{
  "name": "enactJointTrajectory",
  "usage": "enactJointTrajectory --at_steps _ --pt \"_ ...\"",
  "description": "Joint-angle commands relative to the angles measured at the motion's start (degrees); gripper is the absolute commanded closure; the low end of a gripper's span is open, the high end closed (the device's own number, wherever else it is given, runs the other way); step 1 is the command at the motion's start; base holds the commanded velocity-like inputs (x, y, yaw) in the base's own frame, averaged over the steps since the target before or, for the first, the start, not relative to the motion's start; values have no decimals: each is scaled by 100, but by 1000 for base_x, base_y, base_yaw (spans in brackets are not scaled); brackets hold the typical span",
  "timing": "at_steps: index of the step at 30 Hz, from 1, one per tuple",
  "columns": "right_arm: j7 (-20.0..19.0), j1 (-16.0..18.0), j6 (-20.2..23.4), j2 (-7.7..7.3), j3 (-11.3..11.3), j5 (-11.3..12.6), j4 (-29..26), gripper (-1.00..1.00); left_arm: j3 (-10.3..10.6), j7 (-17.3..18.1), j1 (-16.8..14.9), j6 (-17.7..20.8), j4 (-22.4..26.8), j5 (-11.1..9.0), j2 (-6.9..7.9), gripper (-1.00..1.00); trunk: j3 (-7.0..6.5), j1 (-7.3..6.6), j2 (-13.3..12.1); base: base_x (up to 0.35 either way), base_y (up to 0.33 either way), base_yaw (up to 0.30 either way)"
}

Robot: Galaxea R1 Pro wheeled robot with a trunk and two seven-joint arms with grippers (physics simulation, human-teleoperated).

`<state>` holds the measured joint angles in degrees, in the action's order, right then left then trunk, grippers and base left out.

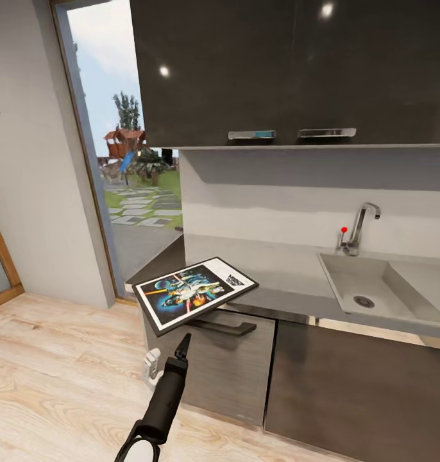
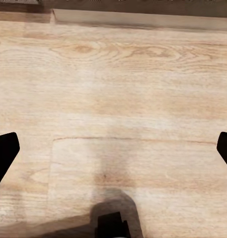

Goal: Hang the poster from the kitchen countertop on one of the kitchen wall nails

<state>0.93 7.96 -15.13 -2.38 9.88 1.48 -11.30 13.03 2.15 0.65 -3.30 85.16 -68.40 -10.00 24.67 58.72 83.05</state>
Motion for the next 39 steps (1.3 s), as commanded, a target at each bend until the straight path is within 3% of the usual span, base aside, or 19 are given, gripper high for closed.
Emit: enactJointTrajectory --at_steps 1,32,39 --pt "5 3 -19 0 0 16 5 -100 6 22 -1 -20 2 -59 0 -100 5 1 3 29 0 0" --pt "5 3 -19 0 -1 17 5 -100 -13 23 -1 -13 124 -68 0 -100 5 1 3 78 0 0" --pt "6 3 -21 0 2 16 5 -100 -185 23 -1 -13 124 -68 0 -100 5 1 3 26 0 0"
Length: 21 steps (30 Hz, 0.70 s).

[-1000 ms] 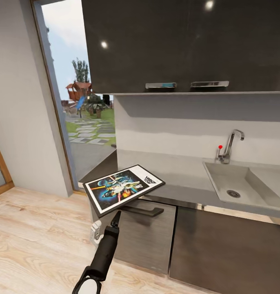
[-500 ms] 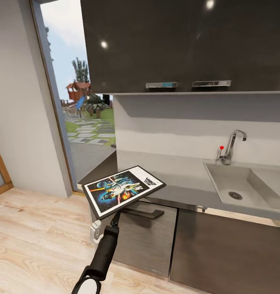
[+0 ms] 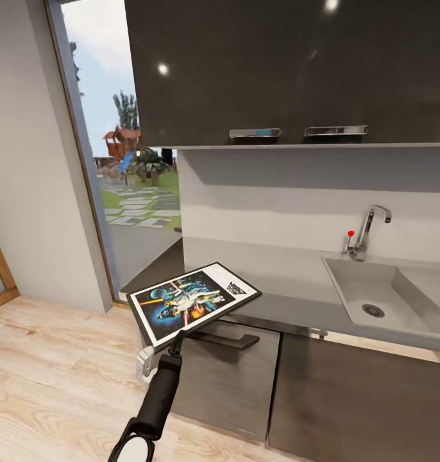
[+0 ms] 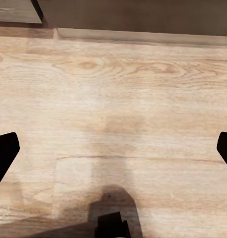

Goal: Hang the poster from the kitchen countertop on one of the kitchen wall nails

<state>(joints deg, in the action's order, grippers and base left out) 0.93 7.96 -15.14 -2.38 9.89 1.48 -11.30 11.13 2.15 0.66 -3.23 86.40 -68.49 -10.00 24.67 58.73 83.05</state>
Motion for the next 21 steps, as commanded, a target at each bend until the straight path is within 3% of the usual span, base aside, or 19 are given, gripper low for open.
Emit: enactJointTrajectory --at_steps 1,21 --pt "5 3 -19 0 2 14 5 -100 -15 22 -1 -20 0 -59 0 -100 5 0 3 8 0 0" --pt "6 3 -17 0 1 18 6 -100 -126 22 -2 -20 -9 -59 0 -100 5 0 3 77 0 0"
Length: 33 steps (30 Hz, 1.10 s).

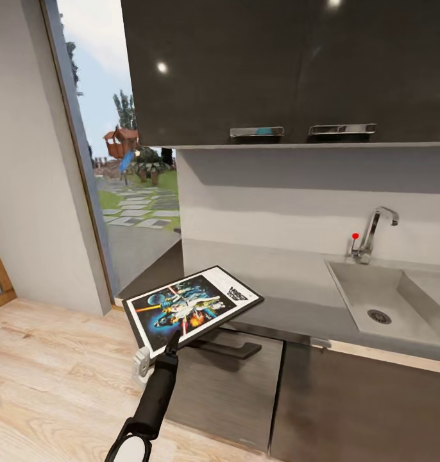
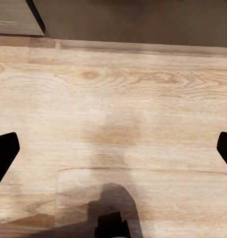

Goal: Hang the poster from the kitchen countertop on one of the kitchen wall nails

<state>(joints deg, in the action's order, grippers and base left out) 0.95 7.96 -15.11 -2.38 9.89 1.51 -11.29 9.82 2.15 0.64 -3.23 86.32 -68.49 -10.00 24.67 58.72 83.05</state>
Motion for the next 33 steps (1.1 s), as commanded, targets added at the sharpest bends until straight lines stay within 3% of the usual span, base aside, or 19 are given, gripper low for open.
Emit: enactJointTrajectory --at_steps 1,24,26,30,33 --pt "5 3 -20 0 -1 16 5 -100 5 22 -1 -20 -1 -59 0 -100 5 0 3 14 0 0" --pt "5 4 -18 0 2 11 13 -100 -77 22 -2 -11 -38 -81 0 -100 5 0 3 18 0 0" --pt "3 4 -18 0 0 12 13 -100 -85 22 -2 -13 -50 -190 0 -100 5 0 3 2 0 0" --pt "4 4 -18 0 -2 14 13 -100 -92 28 2 -18 -96 -695 0 -100 5 0 3 0 0 0" --pt "6 4 -18 0 1 12 13 -100 -93 30 0 -19 -115 -841 0 -100 5 0 3 0 0 0"
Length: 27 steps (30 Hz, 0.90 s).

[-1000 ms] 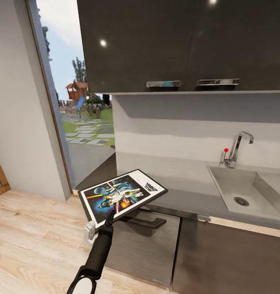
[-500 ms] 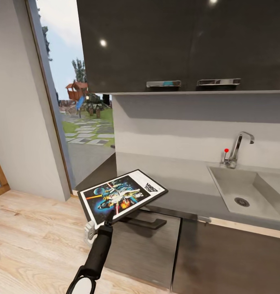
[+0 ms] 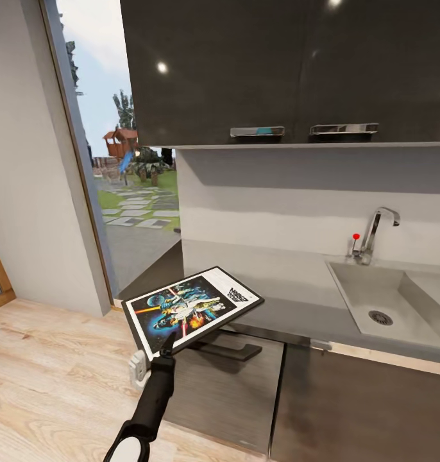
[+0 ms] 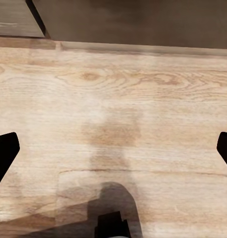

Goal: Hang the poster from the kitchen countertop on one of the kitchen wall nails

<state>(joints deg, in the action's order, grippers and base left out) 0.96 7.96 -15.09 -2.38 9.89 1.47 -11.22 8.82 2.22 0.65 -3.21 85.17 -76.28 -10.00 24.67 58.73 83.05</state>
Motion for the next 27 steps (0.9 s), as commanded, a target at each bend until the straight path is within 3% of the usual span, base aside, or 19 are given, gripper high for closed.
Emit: enactJointTrajectory --at_steps 1,27 --pt "4 3 -20 0 2 16 5 -100 6 23 -1 -21 -2 -76 0 -100 5 0 3 0 0 0" --pt "2 3 -20 0 -1 12 5 -100 23 24 -2 -4 6 -132 0 -100 5 0 3 15 0 0"
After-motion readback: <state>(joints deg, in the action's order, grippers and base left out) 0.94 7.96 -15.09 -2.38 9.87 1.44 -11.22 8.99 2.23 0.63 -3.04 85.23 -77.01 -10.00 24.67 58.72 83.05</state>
